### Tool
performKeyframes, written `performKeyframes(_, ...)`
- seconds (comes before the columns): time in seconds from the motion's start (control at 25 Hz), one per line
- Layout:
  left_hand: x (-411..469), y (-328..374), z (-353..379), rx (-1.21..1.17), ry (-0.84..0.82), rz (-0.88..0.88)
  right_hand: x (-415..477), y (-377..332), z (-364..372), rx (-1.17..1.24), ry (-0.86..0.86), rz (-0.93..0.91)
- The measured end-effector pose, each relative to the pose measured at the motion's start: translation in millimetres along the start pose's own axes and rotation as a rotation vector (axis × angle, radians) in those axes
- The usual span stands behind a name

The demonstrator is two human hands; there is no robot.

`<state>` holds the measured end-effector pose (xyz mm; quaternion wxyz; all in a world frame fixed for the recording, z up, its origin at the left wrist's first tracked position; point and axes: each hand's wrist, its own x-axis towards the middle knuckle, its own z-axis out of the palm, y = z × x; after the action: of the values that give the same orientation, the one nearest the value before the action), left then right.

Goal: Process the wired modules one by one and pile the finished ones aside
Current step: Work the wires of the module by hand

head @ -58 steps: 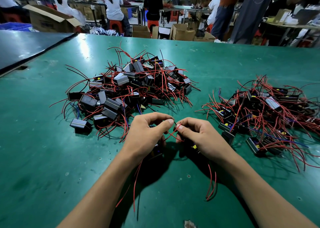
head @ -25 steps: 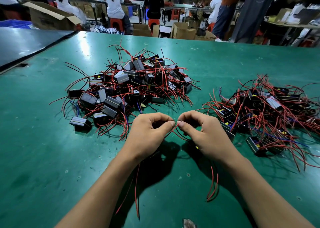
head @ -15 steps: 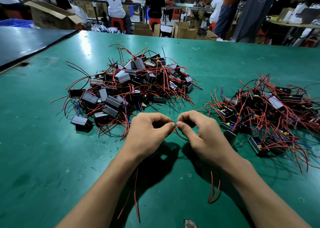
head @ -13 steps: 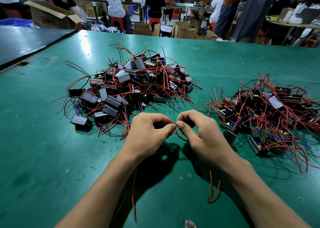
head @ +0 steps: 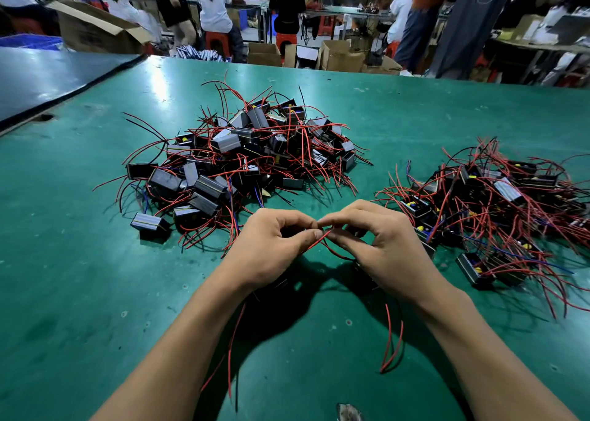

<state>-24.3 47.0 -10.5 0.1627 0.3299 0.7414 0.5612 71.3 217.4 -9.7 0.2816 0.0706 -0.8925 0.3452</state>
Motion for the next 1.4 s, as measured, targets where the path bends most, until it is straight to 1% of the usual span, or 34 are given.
performKeyframes(0.16, 0, 1, 1, 0.04, 0.007, 0.044, 0, -3, 0, 0.061, 0.002, 0.129)
performKeyframes(0.28, 0, 0, 4, 0.095, 0.056, 0.09, 0, -6, 0, 0.096, -0.02, 0.214)
performKeyframes(0.52, -4, 5, 9, 0.273, 0.168, 0.268, 3, -8, 9, 0.194, -0.045, 0.423)
performKeyframes(0.64, -4, 5, 8, 0.266, 0.188, 0.276, 5, -5, 11, 0.269, -0.059, 0.51)
performKeyframes(0.68, -4, 4, 8, 0.247, 0.181, 0.251, 4, -5, 11, 0.284, -0.058, 0.505)
performKeyframes(0.76, -3, 4, 5, 0.187, 0.151, 0.168, 2, -7, 7, 0.288, -0.039, 0.435)
performKeyframes(0.8, -2, 3, 4, 0.148, 0.135, 0.122, 1, -7, 4, 0.266, -0.035, 0.378)
performKeyframes(0.96, -1, 1, -3, 0.025, 0.026, -0.001, -1, -3, 0, 0.028, -0.06, 0.065)
performKeyframes(1.04, -1, 2, -4, 0.011, -0.018, -0.026, 0, -1, 2, 0.001, -0.056, -0.019)
performKeyframes(1.24, -2, 3, -8, -0.014, -0.067, -0.065, 0, 2, 0, 0.013, -0.103, -0.044)
performKeyframes(1.4, -3, 4, -10, -0.015, -0.083, -0.076, -1, 7, -1, -0.041, -0.093, 0.005)
